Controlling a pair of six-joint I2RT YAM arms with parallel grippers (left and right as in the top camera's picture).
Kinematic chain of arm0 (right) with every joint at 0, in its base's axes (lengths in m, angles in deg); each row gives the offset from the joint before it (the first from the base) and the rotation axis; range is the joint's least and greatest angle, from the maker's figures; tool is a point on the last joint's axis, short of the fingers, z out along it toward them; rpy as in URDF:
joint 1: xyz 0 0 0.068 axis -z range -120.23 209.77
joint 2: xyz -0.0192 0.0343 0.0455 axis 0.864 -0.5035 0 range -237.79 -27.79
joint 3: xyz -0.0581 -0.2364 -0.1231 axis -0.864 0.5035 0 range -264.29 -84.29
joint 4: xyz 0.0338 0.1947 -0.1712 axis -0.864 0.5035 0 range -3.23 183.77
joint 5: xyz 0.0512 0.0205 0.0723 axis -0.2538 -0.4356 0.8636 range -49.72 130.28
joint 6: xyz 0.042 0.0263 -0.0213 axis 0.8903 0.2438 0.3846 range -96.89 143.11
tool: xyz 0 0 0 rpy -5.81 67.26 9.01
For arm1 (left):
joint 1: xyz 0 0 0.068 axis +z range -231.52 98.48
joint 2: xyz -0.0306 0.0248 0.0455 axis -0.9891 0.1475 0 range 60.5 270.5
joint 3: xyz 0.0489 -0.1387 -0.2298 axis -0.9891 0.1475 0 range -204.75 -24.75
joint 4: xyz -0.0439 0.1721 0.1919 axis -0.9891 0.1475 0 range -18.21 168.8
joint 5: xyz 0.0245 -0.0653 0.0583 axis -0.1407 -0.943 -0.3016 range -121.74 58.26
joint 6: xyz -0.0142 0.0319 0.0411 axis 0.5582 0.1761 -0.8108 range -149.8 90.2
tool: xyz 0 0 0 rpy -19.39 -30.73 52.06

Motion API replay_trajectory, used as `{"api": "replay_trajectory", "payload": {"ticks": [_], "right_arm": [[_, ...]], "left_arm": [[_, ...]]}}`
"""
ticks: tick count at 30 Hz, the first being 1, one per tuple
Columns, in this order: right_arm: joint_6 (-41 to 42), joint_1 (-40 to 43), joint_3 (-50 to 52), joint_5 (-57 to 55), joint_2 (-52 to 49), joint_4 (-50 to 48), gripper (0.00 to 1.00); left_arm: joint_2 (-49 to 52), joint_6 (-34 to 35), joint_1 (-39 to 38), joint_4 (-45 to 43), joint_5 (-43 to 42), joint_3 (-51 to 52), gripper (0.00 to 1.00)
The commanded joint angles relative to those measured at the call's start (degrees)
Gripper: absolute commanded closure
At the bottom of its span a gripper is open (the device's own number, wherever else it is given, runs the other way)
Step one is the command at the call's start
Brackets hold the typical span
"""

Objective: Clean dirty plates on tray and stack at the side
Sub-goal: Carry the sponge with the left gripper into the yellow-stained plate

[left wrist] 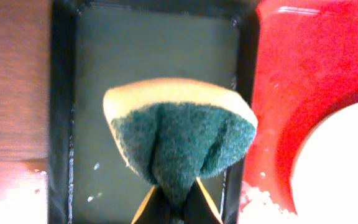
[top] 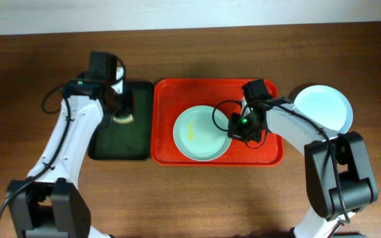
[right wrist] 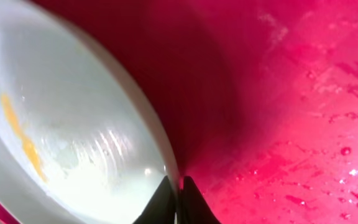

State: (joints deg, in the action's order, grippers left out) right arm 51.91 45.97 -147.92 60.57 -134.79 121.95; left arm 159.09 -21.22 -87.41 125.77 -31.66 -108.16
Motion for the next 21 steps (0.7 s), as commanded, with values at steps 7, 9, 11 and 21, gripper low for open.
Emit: {"api": "replay_trajectory", "payload": {"ticks": [7, 9, 11, 21], "right_arm": [[0.2, -0.5, -0.9, 0.1, -0.5, -0.3, 0.96], [1.5, -0.5, -0.9, 0.1, -0.5, -0.5, 0.96], [2.2, -0.5, -0.9, 0.1, -0.5, -0.7, 0.96], [3.5, -1.1, -0.9, 0.1, -0.5, -1.2, 0.96]], "left_arm": [[7.9, 1.2, -5.5, 6.5, -9.7, -9.0, 1.0], [9.2, 1.2, -7.8, 6.3, -9.7, -9.0, 1.0], [10.3, 1.2, -9.7, 5.7, -9.7, -9.0, 1.0], [17.0, 4.3, -17.1, 2.6, -9.8, -9.0, 1.0]]}}
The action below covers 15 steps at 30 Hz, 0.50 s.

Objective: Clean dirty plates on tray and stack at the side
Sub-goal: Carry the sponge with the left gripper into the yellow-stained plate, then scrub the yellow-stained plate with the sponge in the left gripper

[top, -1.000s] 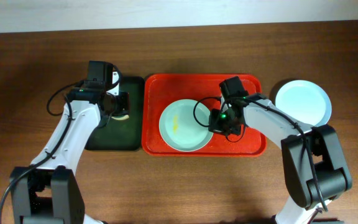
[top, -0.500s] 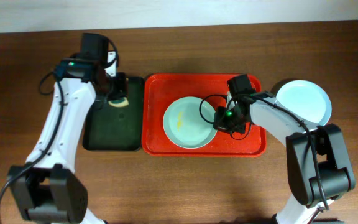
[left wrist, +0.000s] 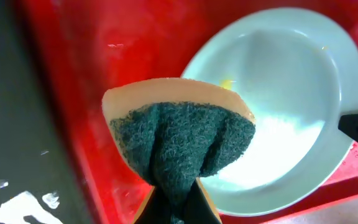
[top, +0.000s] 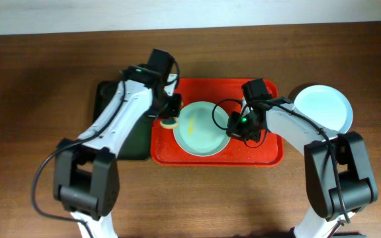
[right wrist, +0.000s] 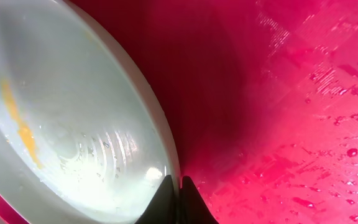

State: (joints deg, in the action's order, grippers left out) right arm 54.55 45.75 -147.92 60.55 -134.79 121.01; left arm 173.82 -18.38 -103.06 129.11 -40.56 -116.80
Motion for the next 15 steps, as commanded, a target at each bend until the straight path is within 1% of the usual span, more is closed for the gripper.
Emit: {"api": "replay_trajectory", "payload": {"ticks": [1, 7, 10, 15], "right_arm": [[0.8, -1.1, -0.9, 0.1, -0.5, -0.5, 0.96], [0.8, -2.5, -0.9, -3.8, -0.5, -0.8, 0.96], [0.8, -2.6, -0.9, -3.8, -0.5, -0.8, 0.96], [0.8, -2.6, -0.9, -3.8, -0.5, -0.8, 0.96]], "left_arm": [[2.8, 1.8, -1.7, -1.2, -0.9, -0.3, 1.0], [4.1, 1.9, -3.1, -2.6, -0.6, -0.3, 1.0], [4.1, 4.1, -3.2, -3.1, -0.2, -0.3, 1.0], [4.5, 5.3, -4.0, -4.2, -0.1, 0.2, 1.0]]}}
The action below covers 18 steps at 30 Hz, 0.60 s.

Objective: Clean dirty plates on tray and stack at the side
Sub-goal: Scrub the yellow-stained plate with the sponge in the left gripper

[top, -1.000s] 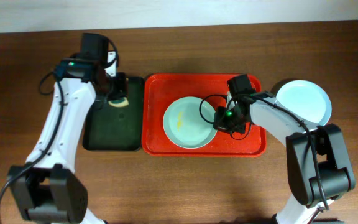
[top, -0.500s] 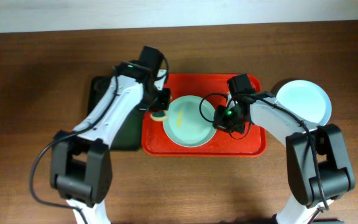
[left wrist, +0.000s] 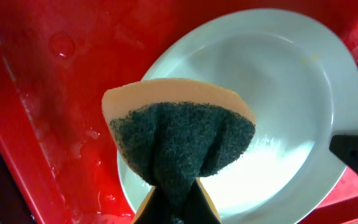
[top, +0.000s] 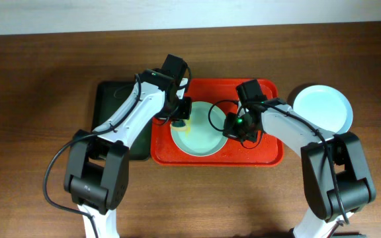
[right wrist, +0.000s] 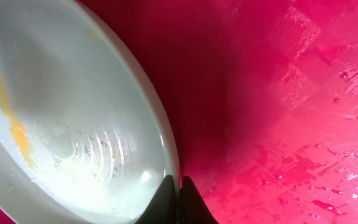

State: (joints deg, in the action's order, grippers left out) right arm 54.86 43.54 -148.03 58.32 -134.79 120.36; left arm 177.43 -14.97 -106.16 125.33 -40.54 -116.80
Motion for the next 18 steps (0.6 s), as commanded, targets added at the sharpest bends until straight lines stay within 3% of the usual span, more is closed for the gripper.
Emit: {"api": "replay_trajectory", "payload": {"ticks": [1, 6, 18], "right_arm": [[0.5, -0.4, -0.8, -1.6, -0.5, -0.1, 0.96], [0.5, -0.4, -0.6, -1.6, -0.5, -0.2, 0.96], [0.5, -0.4, -0.5, -1.9, -0.5, -0.2, 0.96]], "left_arm": [[1.1, 2.4, -1.2, -0.5, 0.2, 0.2, 1.0], [3.1, 5.1, -2.2, -0.8, 4.3, 0.2, 1.0], [12.5, 6.4, -2.6, -2.4, 0.9, 0.2, 1.0]]}}
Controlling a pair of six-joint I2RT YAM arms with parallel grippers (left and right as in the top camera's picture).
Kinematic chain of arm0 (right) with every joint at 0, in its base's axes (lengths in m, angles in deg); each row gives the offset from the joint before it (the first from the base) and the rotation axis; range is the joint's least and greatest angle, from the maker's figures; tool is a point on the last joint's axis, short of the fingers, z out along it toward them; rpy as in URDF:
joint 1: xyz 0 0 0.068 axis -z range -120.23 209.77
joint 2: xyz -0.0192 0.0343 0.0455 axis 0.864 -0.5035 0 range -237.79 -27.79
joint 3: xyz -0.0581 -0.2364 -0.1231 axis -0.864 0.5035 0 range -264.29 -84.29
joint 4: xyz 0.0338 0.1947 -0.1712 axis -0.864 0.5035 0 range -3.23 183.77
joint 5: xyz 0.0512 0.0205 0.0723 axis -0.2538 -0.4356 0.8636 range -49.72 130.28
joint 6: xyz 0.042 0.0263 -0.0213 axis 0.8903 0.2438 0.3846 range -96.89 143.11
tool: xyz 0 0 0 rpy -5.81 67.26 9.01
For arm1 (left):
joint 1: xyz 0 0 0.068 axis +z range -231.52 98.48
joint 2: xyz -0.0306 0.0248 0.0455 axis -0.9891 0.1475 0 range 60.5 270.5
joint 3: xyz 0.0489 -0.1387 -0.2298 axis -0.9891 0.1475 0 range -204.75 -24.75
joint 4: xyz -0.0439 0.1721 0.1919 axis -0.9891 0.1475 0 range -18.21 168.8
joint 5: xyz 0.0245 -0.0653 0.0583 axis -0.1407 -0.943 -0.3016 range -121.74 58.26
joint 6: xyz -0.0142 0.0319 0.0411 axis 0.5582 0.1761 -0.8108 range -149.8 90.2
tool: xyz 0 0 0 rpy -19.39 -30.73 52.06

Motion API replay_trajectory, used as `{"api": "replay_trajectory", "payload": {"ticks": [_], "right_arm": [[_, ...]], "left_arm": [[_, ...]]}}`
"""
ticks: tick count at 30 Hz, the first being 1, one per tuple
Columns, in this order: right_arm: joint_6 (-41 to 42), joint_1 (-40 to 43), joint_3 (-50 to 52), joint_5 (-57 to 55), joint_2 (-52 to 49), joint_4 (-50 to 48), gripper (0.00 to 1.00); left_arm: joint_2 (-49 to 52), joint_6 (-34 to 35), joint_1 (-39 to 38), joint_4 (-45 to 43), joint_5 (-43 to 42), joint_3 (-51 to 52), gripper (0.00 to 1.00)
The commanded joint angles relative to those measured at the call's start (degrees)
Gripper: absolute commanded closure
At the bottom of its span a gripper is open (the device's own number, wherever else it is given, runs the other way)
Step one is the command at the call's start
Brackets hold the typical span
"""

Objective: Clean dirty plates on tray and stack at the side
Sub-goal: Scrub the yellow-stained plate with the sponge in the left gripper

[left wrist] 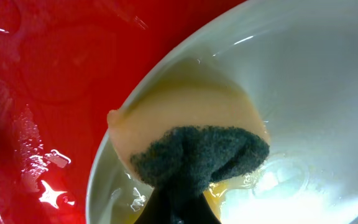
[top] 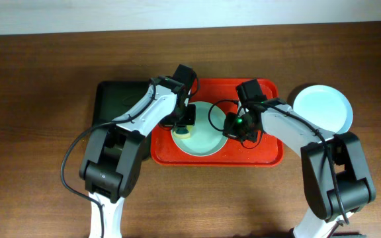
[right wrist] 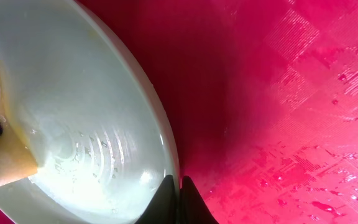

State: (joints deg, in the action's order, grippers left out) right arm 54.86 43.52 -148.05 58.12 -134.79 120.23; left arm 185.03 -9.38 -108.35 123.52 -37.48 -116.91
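A pale dirty plate (top: pixel 201 136) lies in the red tray (top: pixel 270 155). My left gripper (top: pixel 184 121) is shut on a yellow sponge (left wrist: pixel 191 127) with a dark green scrub side, and the sponge presses on the plate's left inner part over a yellow smear (left wrist: pixel 219 196). My right gripper (right wrist: pixel 178 186) is shut on the plate's right rim (right wrist: pixel 166 146), tilting it. The sponge shows at the left edge in the right wrist view. A clean pale plate (top: pixel 323 108) sits on the table right of the tray.
A black tray (top: pixel 118 102) lies left of the red tray, with the left arm crossing above it. Water drops speckle the red tray floor (right wrist: pixel 303 124). Brown table surface (top: pixel 38 165) surrounds both trays.
My left gripper has come down from just above the plate's left side, and the sponge now presses on the plate over the yellow smear. The right gripper still holds the rim.
At first my left gripper held the sponge over the black tray while the right gripper pinched the dirty plate's rim. Then the sponge was over the red tray's left part, then above the plate. Now it rests on the plate's smear.
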Motion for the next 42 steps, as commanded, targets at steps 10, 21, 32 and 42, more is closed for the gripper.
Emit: {"api": "replay_trajectory", "payload": {"ticks": [10, 21, 32, 42], "right_arm": [[0.5, -0.4, -0.5, -1.8, -0.5, 0.0, 0.96], [0.5, -0.4, -0.5, -2.0, -0.5, 0.0, 0.96], [0.5, -0.4, -0.5, -2.0, -0.5, 0.2, 0.96], [0.5, -0.4, -0.5, -2.0, -0.5, 0.2, 0.96]], "left_arm": [[6.1, -8.9, -1.0, -2.8, -21.0, -0.2, 1.0], [-1.5, -12.0, 2.9, 3.2, -21.0, -8.5, 1.0], [-6.2, -2.7, -1.0, 4.9, -2.5, -3.5, 1.0], [-6.2, 4.9, -3.3, -3.5, 2.1, 6.7, 1.0]]}}
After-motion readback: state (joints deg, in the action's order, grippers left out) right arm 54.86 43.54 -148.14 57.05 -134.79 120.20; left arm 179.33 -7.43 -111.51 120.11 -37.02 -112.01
